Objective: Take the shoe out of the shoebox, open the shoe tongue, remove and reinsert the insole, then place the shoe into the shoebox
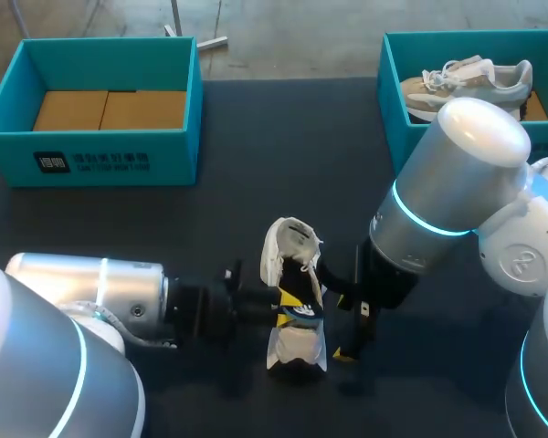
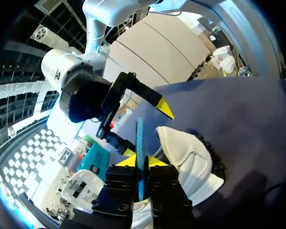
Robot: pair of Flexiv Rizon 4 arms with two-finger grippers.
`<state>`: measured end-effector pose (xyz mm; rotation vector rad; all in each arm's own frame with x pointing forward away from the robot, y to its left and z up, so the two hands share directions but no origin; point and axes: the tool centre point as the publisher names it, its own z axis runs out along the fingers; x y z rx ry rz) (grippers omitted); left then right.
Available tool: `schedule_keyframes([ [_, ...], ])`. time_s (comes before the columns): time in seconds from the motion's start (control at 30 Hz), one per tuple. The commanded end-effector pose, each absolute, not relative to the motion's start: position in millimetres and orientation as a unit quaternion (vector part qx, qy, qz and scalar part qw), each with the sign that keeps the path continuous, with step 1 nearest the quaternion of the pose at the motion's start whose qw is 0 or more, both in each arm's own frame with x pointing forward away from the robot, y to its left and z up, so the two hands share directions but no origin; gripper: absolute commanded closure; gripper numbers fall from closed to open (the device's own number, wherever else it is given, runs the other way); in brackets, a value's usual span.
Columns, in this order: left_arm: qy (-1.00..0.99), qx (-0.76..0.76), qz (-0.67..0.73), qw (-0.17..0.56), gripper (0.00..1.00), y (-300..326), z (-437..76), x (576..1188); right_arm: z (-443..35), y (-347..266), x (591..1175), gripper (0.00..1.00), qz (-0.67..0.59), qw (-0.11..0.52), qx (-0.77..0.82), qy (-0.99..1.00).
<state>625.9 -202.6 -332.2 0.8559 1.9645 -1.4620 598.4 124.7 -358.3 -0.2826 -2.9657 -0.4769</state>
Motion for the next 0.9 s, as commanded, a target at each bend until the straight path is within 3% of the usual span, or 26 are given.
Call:
schedule_keyframes([
  [0.03, 0.727, 0.325, -0.542, 0.269, 1.00, -198.2, -328.8, 619.9, -360.3, 126.0, 597.5, 0.00, -0.158, 0.061, -0.094, -0.981],
  [0.9, 0.752, 0.321, -0.501, 0.283, 1.00, -203.2, -355.8, 651.0, -360.3, 126.0, 597.5, 0.00, -0.158, 0.061, -0.094, -0.981],
])
